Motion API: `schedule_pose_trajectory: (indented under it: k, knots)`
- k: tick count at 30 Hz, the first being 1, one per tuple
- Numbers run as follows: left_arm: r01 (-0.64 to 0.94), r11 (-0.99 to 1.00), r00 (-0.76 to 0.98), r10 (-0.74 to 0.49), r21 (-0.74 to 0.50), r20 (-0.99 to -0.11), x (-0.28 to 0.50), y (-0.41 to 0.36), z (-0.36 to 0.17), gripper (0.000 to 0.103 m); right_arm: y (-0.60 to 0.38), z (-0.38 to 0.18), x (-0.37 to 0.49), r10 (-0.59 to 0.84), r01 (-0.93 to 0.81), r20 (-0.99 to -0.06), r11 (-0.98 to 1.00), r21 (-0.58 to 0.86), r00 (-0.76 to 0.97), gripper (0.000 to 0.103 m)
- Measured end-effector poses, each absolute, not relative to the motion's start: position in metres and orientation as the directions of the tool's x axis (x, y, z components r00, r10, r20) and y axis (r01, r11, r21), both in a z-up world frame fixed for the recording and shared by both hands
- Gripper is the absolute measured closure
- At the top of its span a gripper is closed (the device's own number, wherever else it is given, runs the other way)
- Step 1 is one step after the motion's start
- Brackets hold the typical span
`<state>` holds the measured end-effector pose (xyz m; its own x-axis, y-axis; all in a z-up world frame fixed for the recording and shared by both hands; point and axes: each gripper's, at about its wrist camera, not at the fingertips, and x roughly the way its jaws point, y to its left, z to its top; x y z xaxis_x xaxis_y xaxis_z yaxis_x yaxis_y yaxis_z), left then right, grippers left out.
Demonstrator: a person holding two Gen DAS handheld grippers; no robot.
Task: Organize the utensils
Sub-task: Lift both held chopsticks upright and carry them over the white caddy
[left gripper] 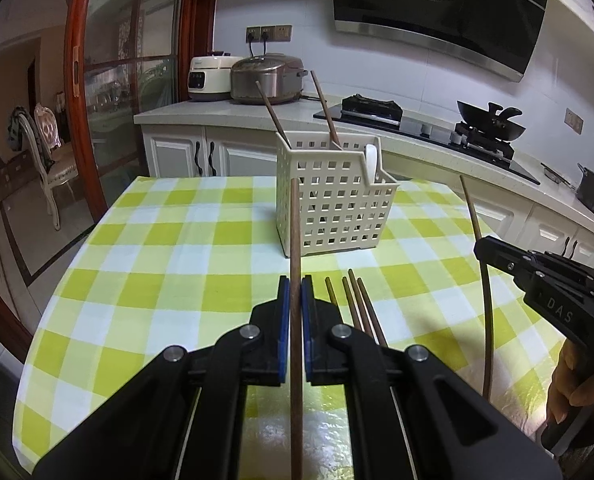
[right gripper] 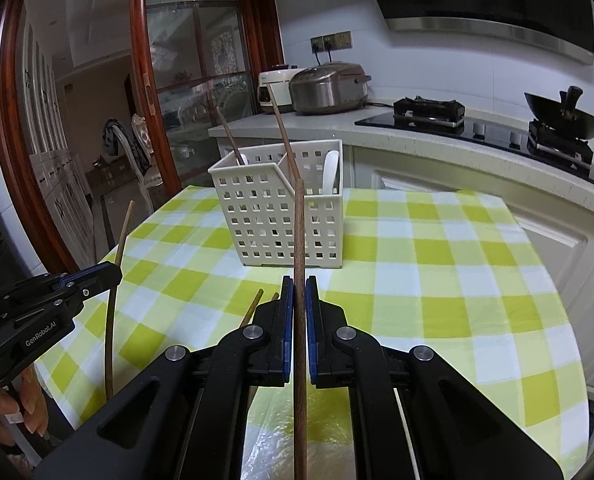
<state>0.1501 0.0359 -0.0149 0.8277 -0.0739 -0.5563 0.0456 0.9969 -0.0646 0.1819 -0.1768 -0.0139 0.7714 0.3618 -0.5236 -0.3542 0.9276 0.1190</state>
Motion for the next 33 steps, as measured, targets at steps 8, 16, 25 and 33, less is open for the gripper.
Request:
schedule_pose_trajectory:
  k: [8, 16, 25, 33]
  knots:
    - [0.047, 0.998, 0.854, -0.064, -0.047, -0.517, 0.136, 0.032, -0.004, 0.097, -0.181, -0.003, 0.171, 0.362, -0.354, -0.492, 0.928, 0.113, 0.792, 0.097]
    - [0.056, 0.998, 0.867, -0.065, -0.034, -0.494, 0.125, 0.025, 0.005, 0.097, -0.186, 0.006, 0.161, 0.364, -0.356, -0.467, 0.928, 0.109, 0.806, 0.097]
    - [0.057, 0.998, 0.881, -0.064, -0.028, -0.469, 0.116, 0.022, 0.015, 0.097, -0.19, 0.016, 0.151, 0.372, -0.361, -0.437, 0.926, 0.112, 0.819, 0.097]
    - [0.057, 0.998, 0.889, -0.063, -0.026, -0.454, 0.112, 0.022, 0.02, 0.097, -0.189, 0.019, 0.145, 0.377, -0.367, -0.426, 0.924, 0.108, 0.823, 0.097]
